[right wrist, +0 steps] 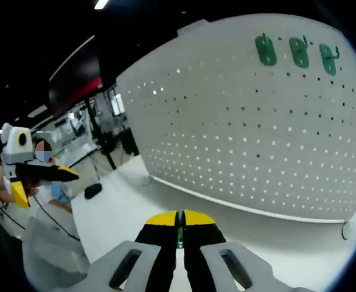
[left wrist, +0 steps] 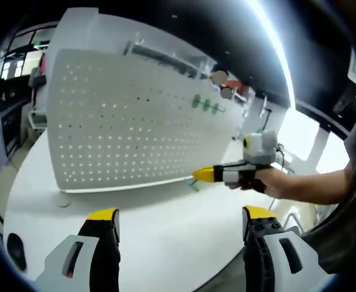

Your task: Insert the hook assembly into the mounting plate slot until the hook locks in place.

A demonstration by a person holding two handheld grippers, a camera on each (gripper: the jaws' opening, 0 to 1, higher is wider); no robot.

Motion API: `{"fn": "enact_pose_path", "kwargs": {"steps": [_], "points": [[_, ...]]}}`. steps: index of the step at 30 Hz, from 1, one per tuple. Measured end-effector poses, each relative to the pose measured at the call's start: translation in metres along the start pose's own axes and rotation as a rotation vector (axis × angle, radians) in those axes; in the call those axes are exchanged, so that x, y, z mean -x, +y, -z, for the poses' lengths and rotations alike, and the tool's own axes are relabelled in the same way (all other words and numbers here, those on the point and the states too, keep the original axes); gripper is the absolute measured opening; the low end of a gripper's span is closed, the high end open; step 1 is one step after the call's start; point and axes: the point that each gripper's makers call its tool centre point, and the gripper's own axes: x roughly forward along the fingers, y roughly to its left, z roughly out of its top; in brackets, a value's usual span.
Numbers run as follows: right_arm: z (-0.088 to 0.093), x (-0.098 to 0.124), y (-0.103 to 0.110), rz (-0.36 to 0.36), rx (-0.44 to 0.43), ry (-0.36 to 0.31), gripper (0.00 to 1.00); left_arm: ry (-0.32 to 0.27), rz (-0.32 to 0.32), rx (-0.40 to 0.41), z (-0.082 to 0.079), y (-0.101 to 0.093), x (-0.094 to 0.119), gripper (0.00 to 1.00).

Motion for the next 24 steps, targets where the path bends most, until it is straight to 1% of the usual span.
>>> {"fn": "enact_pose_path", "kwargs": {"steps": [1,4,7,9,10,12,16,19,21,24], "points": [[-0.008,0.002,0.01,-0.019,-0.004,-0.02,0.0,0.001,0.001,0.006,0.0,-0.001,0.0,0.83],[-0.022,0.008,0.034,-0.066,-0.03,-0.062,0.0,0.0,0.004,0.026,0.0,-0.002,-0.002,0.82],[-0.029,0.015,0.053,-0.084,-0.02,-0.087,0.0,-0.003,0.007,0.042,0.0,-0.004,-0.004,0.79],[-0.034,0.017,0.066,-0.107,-0.045,-0.111,0.0,-0.003,0.011,0.056,-0.001,-0.005,-0.006,0.77],[-0.035,0.018,0.073,-0.119,-0.054,-0.117,0.0,-0.003,0.012,0.063,-0.001,-0.005,-0.007,0.76],[-0.032,0.017,0.082,-0.138,-0.073,-0.099,0.0,0.009,0.012,0.08,0.003,-0.005,-0.01,0.76],[-0.028,0.017,0.101,-0.159,-0.075,-0.102,0.0,0.02,0.016,0.093,0.007,-0.008,-0.012,0.74],[-0.029,0.018,0.114,-0.182,-0.085,-0.113,0.0,0.02,0.021,0.106,0.009,-0.01,-0.012,0.7],[-0.031,0.019,0.122,-0.197,-0.095,-0.124,0.0,0.024,0.026,0.125,0.011,-0.01,-0.011,0.66],[-0.033,0.02,0.132,-0.216,-0.101,-0.13,0.0,0.011,0.043,0.166,0.011,-0.011,-0.009,0.62]]}}
